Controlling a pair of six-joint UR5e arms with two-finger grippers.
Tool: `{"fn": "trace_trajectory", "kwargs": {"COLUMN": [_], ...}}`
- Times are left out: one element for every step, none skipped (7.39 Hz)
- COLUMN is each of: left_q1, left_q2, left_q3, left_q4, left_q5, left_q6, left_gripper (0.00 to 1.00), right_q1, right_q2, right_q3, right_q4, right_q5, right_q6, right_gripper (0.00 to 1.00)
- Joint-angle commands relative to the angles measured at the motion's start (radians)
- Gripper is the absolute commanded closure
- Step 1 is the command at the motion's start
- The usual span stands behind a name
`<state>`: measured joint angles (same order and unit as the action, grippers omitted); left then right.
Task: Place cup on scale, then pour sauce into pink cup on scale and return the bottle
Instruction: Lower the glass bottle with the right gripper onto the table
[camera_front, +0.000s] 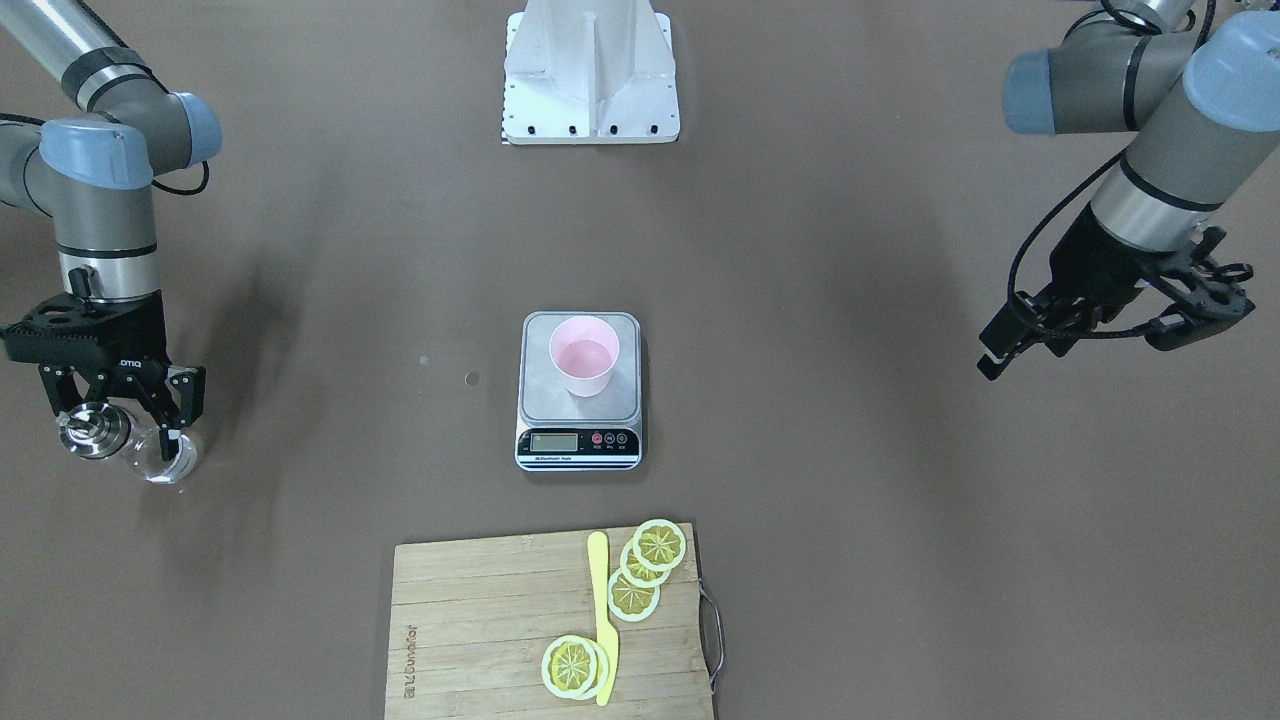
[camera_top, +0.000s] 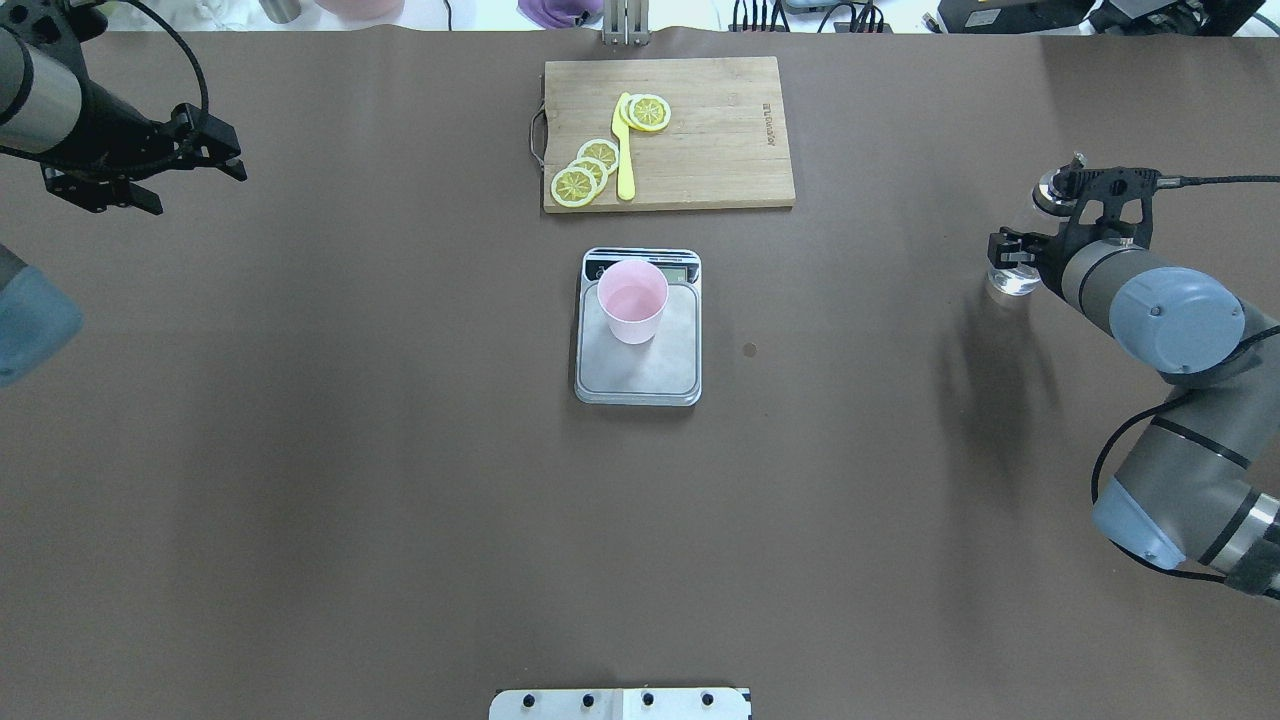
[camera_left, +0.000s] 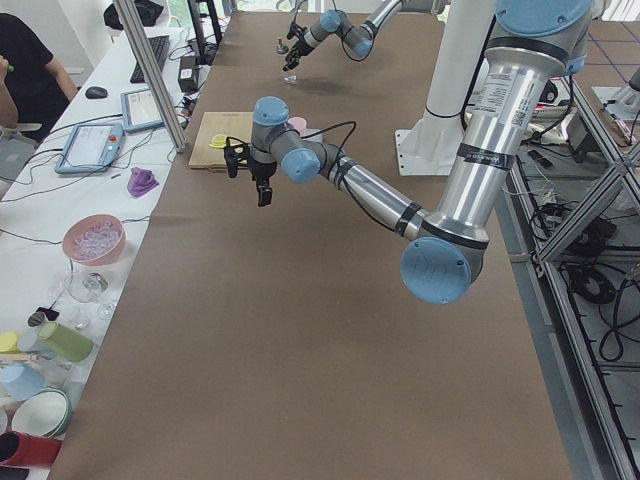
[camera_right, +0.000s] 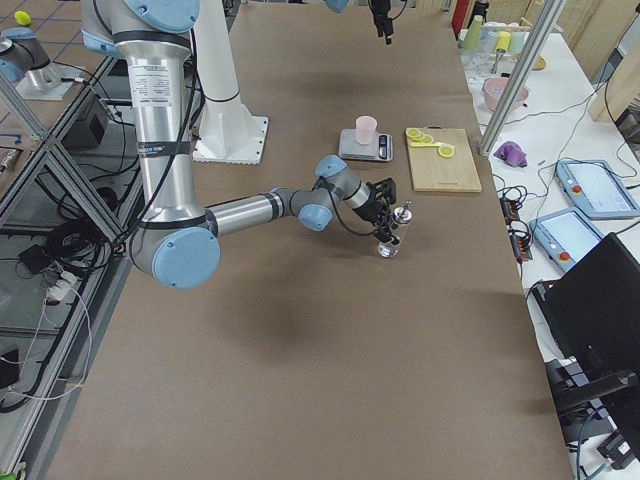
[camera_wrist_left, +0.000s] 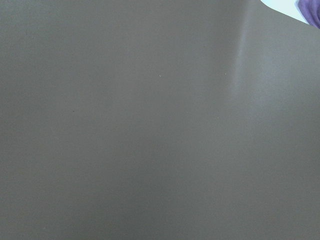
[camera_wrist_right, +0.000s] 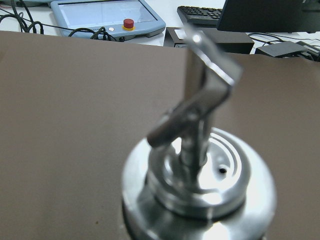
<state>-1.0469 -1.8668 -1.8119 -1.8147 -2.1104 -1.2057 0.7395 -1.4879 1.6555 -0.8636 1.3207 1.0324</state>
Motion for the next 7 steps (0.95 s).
{"fn": "trace_trajectory", "kwargs": {"left_q1": [-0.001,0.001,-0.001,-0.001,-0.001,-0.001,-0.001], "left_q2": [0.0,0.0,0.0,0.0,0.0,0.0,0.0], "left_q3": [0.0,0.0,0.0,0.0,0.002,0.002,0.002], "left_q4": [0.0,0.0,0.0,0.0,0.0,0.0,0.0], "left_q5": [0.001,0.0,0.0,0.0,0.0,0.0,0.0], "left_q6": [0.0,0.0,0.0,0.002,0.002,0.002,0.002], "left_gripper": [0.01,0.01,0.01,0.01,0.01,0.01,0.01], "right_q1": [-0.003,-0.005,-0.005,-0.006,-0.009,-0.009,-0.012], "right_q2": [0.0,0.0,0.0,0.0,-0.002,-0.005,-0.005], "right_q3": [0.0,0.0,0.0,-0.002,0.0,-0.002,-0.002], "right_q4": [0.0,0.0,0.0,0.0,0.0,0.0,0.0], "right_q5": [0.002,0.003,0.003,0.003,0.002,0.002,0.002], "right_q6": [-0.002,-0.011,-0.014,-0.015,-0.015,-0.015,-0.017], "right_gripper": [0.96,0.76,0.6,0.5,0.43,0.38,0.34]}}
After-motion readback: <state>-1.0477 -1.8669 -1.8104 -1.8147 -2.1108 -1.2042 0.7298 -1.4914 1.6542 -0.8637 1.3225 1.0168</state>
